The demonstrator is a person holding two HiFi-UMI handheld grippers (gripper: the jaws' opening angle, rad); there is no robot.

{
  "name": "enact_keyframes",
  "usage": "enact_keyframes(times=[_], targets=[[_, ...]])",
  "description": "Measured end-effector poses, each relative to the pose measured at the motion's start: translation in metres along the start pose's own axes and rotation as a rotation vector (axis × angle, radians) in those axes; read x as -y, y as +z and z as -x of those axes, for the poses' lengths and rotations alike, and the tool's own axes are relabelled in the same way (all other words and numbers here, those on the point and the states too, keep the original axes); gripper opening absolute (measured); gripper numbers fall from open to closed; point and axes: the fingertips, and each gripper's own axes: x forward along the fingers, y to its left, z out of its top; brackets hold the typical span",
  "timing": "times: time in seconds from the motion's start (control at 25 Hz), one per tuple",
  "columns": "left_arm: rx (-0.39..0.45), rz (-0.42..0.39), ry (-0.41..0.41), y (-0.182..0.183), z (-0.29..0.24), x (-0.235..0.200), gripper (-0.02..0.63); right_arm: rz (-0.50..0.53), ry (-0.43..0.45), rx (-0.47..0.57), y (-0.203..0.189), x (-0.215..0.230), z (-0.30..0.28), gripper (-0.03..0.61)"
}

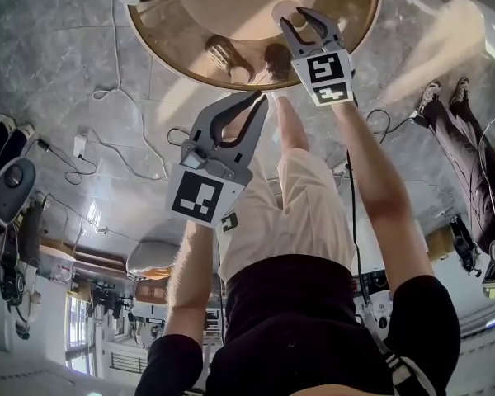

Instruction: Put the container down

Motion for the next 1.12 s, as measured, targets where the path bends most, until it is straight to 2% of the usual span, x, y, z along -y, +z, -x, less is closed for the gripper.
enact_keyframes(times=[0.48,1.12], targets=[[0.002,0.004,-0.004,0.003,-0.004,-0.001,0.029,0.019,0.005,-0.007,0.000,0.001,-0.004,0.140],[0.004,0.008,0.015,0.001,-0.010,0.007,0.029,0.094,0.022,-0.010,0.004,-0.001,0.000,0.147]])
